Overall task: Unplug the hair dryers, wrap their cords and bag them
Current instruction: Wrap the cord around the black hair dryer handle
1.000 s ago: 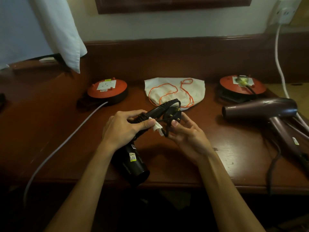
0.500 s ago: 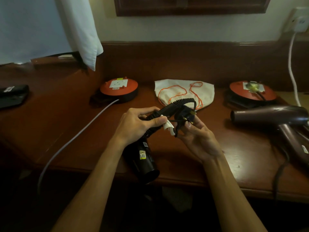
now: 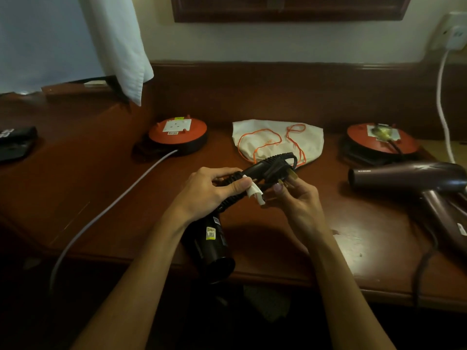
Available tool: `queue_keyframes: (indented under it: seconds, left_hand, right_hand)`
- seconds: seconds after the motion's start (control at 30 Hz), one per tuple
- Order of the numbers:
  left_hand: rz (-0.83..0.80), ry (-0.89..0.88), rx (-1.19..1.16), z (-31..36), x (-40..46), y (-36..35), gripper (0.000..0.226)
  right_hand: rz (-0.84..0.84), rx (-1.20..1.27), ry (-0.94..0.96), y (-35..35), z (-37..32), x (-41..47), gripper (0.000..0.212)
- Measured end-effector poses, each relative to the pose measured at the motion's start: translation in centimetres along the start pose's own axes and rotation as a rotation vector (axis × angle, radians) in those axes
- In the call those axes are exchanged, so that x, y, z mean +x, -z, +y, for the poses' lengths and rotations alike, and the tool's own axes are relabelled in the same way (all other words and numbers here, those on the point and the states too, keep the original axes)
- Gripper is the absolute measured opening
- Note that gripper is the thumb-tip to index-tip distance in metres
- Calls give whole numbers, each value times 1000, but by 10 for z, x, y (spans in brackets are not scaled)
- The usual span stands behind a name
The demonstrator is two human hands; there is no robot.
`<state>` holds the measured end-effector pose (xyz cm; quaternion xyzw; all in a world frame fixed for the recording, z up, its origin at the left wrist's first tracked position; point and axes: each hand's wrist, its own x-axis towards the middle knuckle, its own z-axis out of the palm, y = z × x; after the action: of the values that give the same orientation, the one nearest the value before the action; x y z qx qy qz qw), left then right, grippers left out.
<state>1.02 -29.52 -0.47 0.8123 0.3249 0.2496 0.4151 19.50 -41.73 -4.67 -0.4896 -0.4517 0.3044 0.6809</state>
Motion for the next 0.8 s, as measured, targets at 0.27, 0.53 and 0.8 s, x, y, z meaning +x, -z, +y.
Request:
queue_keyframes:
  seconds: [0.27,0.53,0.8]
  left_hand:
    - [-134,37,601,4,13,7,60]
    - [-269,63,788,4,24,18,66]
    - [194,47,815,-4,-36,12,62]
  right_hand:
    - [-114,-179,-180,27,8,-7,97]
    - [-105,-695,-25,0,26,-16,61]
    - [-108,-764,18,0,24,-20,64]
